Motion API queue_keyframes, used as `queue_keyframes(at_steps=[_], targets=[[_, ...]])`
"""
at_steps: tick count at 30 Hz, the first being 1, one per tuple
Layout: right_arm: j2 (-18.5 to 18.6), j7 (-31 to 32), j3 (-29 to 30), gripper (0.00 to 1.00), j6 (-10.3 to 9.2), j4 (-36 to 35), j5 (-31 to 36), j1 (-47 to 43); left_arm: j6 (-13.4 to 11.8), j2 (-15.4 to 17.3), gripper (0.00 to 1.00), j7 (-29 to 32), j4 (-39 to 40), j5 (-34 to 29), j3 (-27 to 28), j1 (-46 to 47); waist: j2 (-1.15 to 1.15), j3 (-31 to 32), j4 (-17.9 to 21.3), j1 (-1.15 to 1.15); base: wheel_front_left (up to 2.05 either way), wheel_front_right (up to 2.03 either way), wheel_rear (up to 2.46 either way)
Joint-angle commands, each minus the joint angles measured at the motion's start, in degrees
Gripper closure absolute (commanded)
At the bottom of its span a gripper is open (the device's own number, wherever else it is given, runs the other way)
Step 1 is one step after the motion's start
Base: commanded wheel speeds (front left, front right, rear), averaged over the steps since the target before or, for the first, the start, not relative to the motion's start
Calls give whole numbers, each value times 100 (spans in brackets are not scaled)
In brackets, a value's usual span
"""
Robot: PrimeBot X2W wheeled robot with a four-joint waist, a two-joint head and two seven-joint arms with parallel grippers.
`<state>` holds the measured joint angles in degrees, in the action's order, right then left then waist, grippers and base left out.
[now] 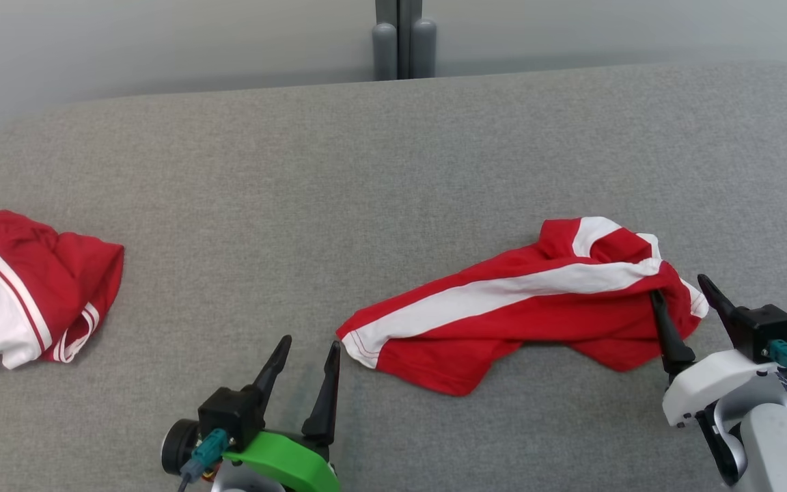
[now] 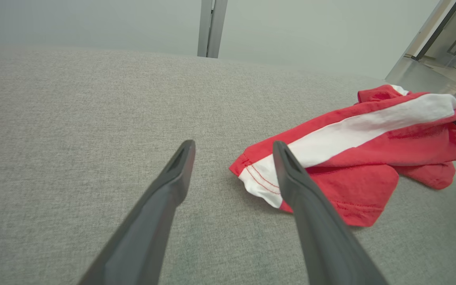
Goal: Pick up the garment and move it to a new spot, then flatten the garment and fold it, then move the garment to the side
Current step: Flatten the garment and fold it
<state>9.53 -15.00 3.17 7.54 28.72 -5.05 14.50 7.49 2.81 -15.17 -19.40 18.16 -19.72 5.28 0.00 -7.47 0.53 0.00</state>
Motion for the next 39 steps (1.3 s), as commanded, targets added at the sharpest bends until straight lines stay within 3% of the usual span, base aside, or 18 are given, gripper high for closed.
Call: queue_keyframes(at_steps=[1, 9, 24, 25, 27, 39], targets=[[-65, -26, 79, 0, -10, -195, 60, -116, -3, 20, 0, 3, -20, 67, -22, -10, 0, 3, -11, 0, 0, 0, 0], [-385, -24, 201, 0, -10, -1237, 253, -374, -3, 20, 0, 3, -205, 317, -240, 67, 0, -6, -6, 0, 0, 0, 0], [-563, -20, 9, 0, -10, -1466, 349, -105, -3, 26, 0, 3, -1365, 2032, -1204, 874, 0, -492, 351, 0, 0, 0, 0], [-570, -19, 6, 0, -10, -1456, 352, -102, -3, 48, 13, 3, -1387, 2097, -1228, 928, 0, -508, 360, 0, 0, 0, 0], [-576, -20, 2, 0, -10, -1439, 354, -93, -3, 79, 100, 3, -1339, 2225, -1191, 1012, 0, -522, 364, 0, 0, 0, 0], [-630, -19, 16, 0, -10, -1279, 225, -249, -4, 476, 100, 1, -756, 2047, -417, 793, 0, -303, 70, 0, 0, 0, 0]])
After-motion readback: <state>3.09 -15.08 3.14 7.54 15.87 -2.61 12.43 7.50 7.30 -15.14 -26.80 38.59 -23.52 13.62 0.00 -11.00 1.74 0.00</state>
